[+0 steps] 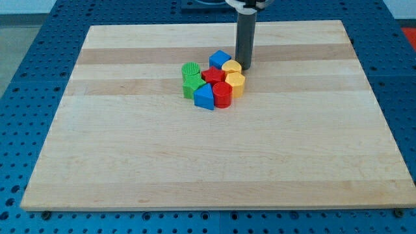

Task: Move the blue cube into the red star

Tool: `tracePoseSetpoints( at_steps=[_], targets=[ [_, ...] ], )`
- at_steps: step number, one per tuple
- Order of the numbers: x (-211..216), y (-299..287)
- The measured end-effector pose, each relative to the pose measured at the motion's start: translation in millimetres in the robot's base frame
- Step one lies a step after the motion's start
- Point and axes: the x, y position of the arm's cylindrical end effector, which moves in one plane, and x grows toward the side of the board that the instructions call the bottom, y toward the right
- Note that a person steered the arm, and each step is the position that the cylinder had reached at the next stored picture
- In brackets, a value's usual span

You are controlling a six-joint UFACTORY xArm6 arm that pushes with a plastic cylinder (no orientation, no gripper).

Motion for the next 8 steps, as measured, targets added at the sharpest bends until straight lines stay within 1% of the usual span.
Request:
tracePoseSetpoints(
  at_steps=[2, 3, 5, 8],
  targets=[
    [-8, -1],
    [-29, 0],
    [-33, -23],
    [-32, -36]
  ],
)
